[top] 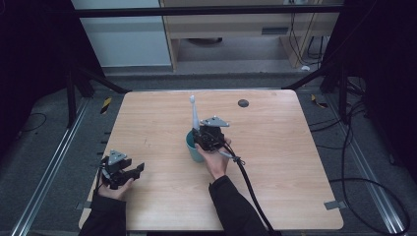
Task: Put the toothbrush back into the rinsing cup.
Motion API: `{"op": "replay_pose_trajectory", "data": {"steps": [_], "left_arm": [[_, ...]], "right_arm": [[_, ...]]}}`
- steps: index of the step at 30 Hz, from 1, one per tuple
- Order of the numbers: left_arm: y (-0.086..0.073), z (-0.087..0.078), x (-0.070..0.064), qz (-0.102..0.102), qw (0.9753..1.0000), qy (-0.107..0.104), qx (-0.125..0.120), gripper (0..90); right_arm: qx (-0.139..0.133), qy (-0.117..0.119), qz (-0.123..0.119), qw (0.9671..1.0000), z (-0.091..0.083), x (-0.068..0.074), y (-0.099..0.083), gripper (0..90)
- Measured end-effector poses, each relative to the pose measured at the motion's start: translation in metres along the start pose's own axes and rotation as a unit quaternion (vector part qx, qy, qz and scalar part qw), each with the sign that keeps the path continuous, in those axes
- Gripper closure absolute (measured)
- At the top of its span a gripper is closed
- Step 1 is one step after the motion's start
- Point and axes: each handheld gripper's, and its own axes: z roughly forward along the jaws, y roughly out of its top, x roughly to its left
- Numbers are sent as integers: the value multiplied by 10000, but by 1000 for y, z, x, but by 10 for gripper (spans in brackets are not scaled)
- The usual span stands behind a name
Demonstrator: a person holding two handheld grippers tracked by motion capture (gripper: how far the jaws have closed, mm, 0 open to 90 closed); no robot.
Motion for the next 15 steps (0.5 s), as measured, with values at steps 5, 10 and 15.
{"op": "replay_pose_trajectory", "data": {"steps": [5,10,15], "left_arm": [[0,0,0,0,10000,4,-8,427],[0,-1,0,-8,10000,2,-16,426],[0,0,0,-7,10000,-1,-9,424]], "right_arm": [[-240,23,-106,9997,-16,-1,6,553],[-402,214,-15,9990,-40,-11,15,362],[-340,298,-13,9990,-70,-34,13,269]]}}
